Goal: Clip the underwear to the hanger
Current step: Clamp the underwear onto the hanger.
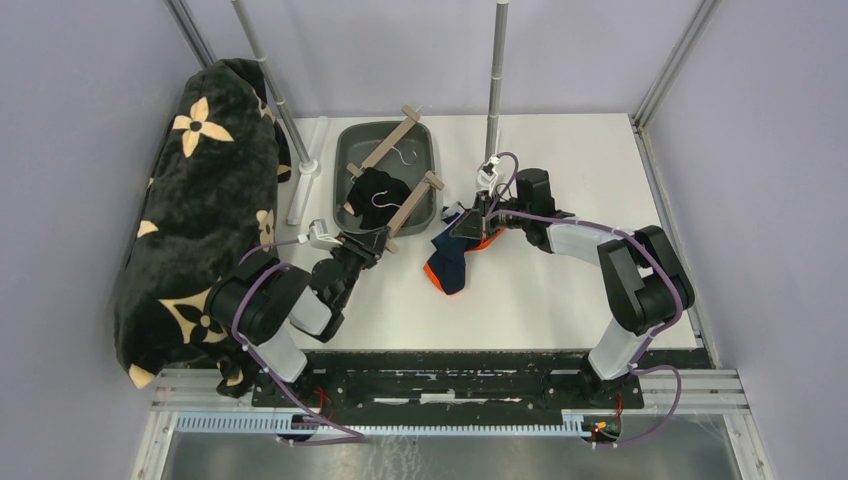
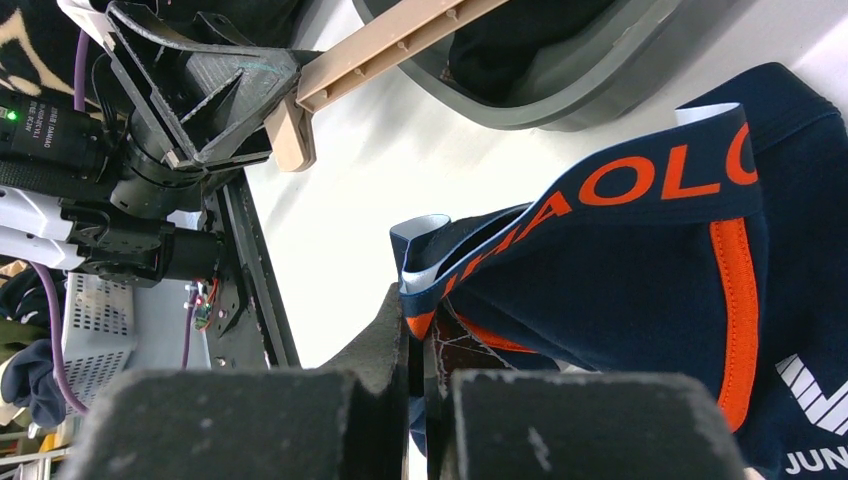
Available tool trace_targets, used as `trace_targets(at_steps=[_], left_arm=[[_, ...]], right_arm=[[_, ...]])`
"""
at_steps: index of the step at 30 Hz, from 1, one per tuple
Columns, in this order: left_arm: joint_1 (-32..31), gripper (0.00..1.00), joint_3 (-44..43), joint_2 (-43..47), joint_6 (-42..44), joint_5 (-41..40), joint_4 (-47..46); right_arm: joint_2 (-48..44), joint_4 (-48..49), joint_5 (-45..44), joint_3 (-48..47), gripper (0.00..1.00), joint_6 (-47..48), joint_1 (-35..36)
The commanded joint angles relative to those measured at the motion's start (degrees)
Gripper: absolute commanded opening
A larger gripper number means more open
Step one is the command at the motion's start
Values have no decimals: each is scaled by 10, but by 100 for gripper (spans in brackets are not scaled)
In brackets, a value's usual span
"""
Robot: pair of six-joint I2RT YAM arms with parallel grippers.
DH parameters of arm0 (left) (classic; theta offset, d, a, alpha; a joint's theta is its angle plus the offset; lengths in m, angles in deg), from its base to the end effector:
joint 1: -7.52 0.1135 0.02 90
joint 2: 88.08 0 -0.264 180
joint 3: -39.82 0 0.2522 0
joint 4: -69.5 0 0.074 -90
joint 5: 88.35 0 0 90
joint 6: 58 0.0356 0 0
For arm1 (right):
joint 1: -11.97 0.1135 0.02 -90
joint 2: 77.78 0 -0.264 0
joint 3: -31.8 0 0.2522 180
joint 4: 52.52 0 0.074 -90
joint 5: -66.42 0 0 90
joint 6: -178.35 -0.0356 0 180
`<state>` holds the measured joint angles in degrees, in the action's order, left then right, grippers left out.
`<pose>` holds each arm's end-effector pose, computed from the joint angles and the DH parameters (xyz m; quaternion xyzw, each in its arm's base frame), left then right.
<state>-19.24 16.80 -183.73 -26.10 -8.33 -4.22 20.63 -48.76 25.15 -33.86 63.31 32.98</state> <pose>0.2084 -0.0982 0.1376 -0.2482 0.6550 -0.4348 0.5660 0.3227 0.1526 0.1910 -0.1817 0.7917 0.5080 0.2865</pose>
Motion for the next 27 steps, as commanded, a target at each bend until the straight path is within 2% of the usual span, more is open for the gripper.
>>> trace_targets(at_steps=[1, 11, 17, 27], left_arm=[[-1, 26, -10, -2, -16, -10, -116], [-1, 40, -10, -2, -16, -9, -116], [-1, 54, -11, -2, -17, -9, -116], [-1, 54, -13, -4, -19, -7, -116]], right_arm=[[-1, 8, -7, -9, 1, 12, 4], [1, 2, -9, -11, 1, 16, 3], [1, -4, -12, -12, 1, 18, 3], [1, -7, -13, -13, 1, 20, 3]])
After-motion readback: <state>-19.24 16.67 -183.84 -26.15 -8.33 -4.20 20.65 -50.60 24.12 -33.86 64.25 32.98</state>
